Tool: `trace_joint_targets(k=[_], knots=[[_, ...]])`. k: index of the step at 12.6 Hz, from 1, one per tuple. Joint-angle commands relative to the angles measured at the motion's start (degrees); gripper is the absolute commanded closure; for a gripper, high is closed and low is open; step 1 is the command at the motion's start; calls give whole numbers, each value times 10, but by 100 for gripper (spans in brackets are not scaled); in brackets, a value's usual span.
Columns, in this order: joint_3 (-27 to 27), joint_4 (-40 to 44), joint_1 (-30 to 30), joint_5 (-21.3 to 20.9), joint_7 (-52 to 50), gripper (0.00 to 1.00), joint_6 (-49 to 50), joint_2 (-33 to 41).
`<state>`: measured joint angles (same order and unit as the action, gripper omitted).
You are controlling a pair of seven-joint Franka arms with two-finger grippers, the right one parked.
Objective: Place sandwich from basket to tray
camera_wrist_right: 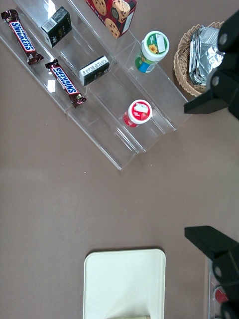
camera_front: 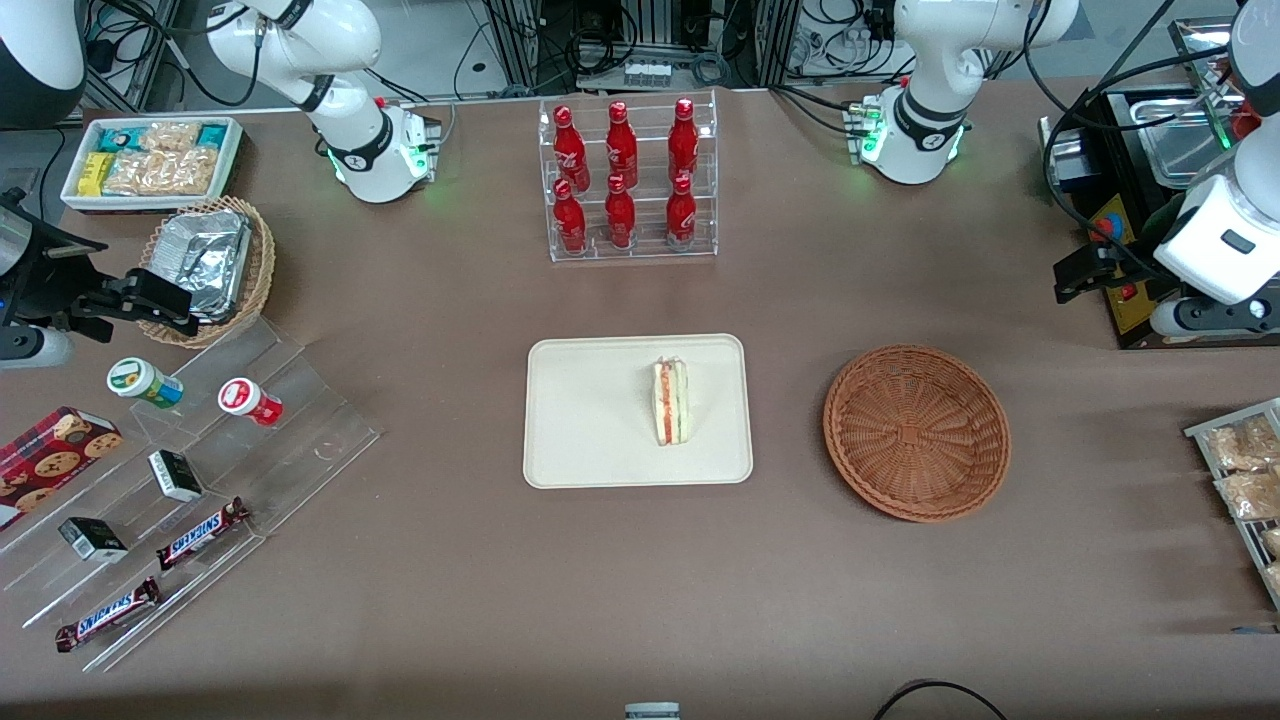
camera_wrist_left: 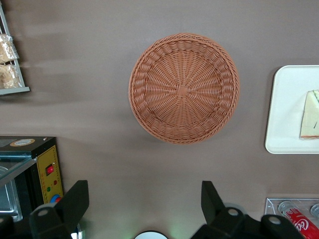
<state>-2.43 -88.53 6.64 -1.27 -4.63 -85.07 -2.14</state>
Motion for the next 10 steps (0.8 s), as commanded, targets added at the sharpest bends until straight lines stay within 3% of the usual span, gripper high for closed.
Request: trace_joint_targets(k=[1, 4, 7, 10], knots=[[-1, 3, -3, -1, 36, 1, 1, 10], [-31, 16, -8, 6, 80, 1, -2, 3], [40, 23, -90, 0, 88, 1, -3, -5], [49, 40, -90, -1, 64, 1, 1, -15]])
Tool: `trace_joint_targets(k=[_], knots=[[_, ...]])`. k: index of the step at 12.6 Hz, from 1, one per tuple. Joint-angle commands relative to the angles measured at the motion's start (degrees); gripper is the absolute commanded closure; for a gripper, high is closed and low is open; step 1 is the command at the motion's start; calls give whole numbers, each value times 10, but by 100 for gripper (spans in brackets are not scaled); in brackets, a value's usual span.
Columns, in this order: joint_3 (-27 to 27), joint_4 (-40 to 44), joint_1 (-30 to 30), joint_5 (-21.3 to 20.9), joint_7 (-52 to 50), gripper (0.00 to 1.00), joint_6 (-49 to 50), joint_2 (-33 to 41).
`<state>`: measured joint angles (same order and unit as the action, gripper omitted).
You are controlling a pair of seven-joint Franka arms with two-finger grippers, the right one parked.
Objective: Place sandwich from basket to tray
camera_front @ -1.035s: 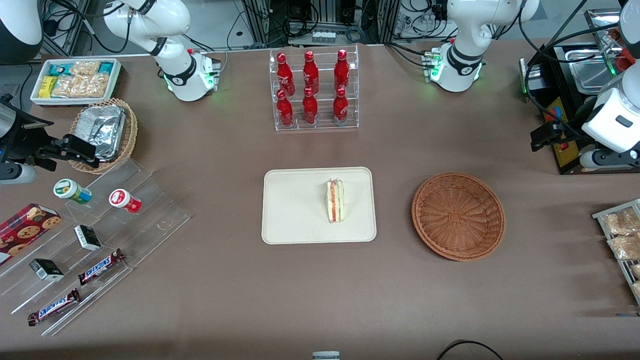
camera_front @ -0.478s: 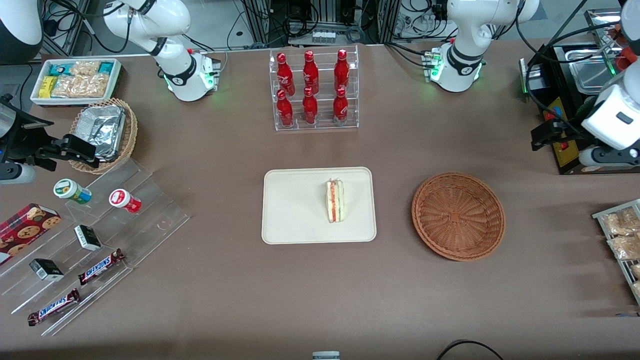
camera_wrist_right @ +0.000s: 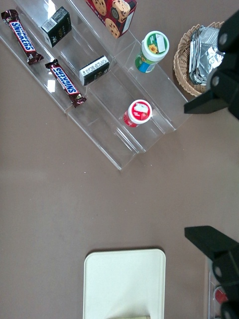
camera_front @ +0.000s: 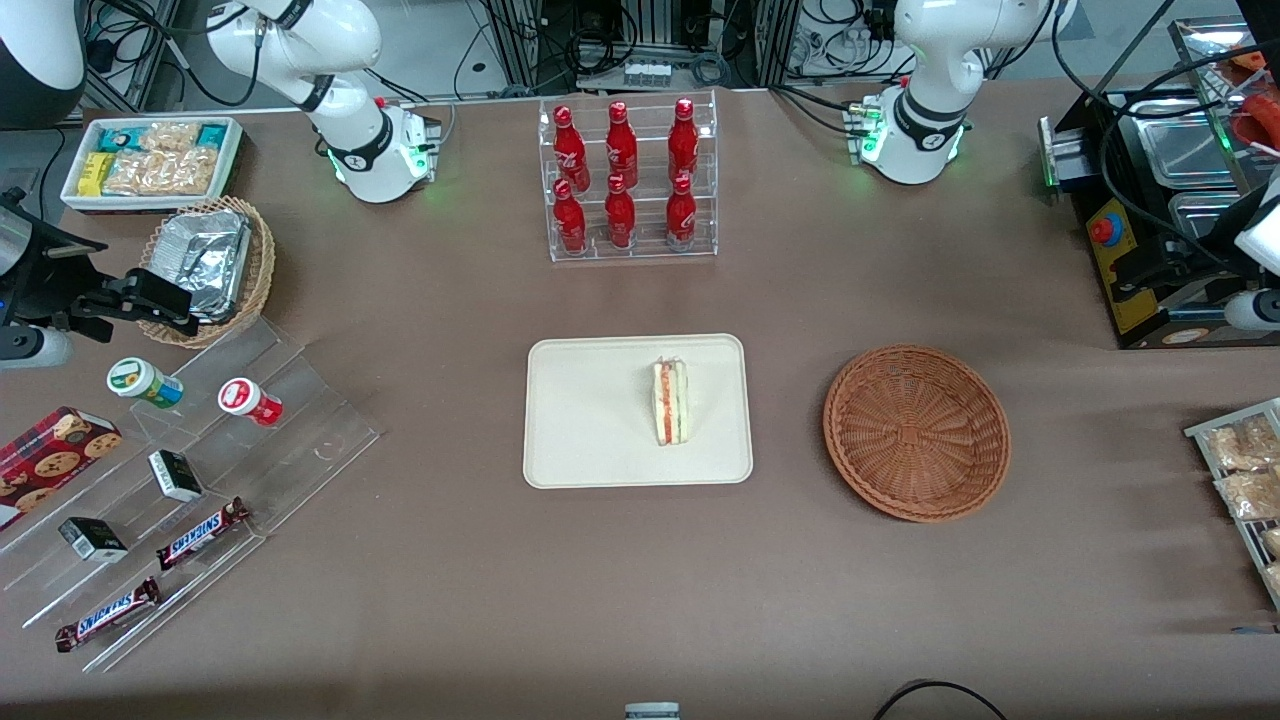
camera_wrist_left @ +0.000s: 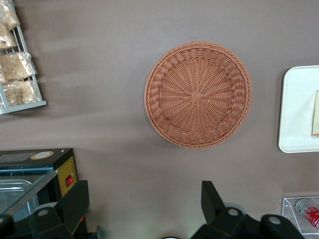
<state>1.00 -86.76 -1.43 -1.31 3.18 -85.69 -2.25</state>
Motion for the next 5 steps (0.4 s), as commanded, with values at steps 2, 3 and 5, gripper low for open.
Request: trace_joint_targets(k=[2, 3, 5], knots=[[15, 22, -4, -2, -26, 1, 8, -14], [14, 22, 8, -4, -26, 1, 8, -14], [14, 20, 9, -4, -29, 1, 9, -15]])
